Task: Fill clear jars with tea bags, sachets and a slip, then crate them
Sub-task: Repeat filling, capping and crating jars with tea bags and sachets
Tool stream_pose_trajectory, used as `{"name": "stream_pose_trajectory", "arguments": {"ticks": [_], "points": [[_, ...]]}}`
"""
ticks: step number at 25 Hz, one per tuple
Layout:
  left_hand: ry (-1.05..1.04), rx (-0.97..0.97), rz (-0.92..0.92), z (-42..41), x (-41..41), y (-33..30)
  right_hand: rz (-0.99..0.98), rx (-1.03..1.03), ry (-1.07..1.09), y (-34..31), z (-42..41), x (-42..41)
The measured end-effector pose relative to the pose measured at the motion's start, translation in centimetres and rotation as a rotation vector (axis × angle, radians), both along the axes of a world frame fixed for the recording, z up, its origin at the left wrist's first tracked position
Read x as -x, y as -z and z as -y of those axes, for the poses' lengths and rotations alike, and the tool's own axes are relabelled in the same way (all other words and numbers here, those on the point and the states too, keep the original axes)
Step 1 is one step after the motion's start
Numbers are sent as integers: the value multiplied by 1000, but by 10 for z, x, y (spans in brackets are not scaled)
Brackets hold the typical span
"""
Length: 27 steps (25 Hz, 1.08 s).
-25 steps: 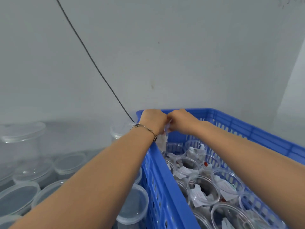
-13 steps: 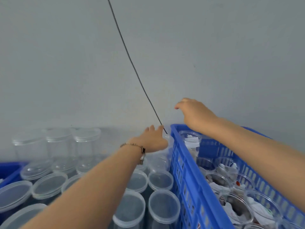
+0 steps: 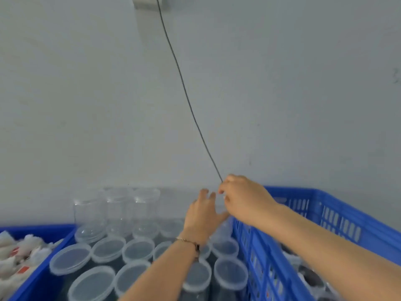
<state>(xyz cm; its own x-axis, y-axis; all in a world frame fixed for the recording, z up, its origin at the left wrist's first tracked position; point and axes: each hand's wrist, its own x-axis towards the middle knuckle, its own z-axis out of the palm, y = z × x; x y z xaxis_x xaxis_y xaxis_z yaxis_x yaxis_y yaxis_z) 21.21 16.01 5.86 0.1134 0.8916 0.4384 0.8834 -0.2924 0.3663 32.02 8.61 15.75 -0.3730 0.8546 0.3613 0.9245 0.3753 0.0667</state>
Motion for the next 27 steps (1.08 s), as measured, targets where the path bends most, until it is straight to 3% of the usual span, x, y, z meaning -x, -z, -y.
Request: {"name": "stream_pose_trajectory", "arguments": {"ticks": [2, 7, 12, 19, 22, 24, 27], "points": [[11, -48, 14, 47, 32, -14, -99, 103, -11, -1, 16, 12], [-19, -299, 118, 172, 110, -4, -311, 444, -293, 30, 80, 68], [-45, -333, 295, 260, 140, 34, -349, 564, -218, 65, 137, 118], [-20, 39, 294, 310, 176, 75, -276, 717, -313, 93, 190, 140], [-11, -121, 225, 318, 176, 78, -425, 812, -305, 104, 199, 144], [-43, -256, 96, 322, 167, 86, -522, 898, -188, 112, 202, 148], [-95, -379, 140, 320, 155, 90, -396, 815, -56, 111, 196, 150]]}}
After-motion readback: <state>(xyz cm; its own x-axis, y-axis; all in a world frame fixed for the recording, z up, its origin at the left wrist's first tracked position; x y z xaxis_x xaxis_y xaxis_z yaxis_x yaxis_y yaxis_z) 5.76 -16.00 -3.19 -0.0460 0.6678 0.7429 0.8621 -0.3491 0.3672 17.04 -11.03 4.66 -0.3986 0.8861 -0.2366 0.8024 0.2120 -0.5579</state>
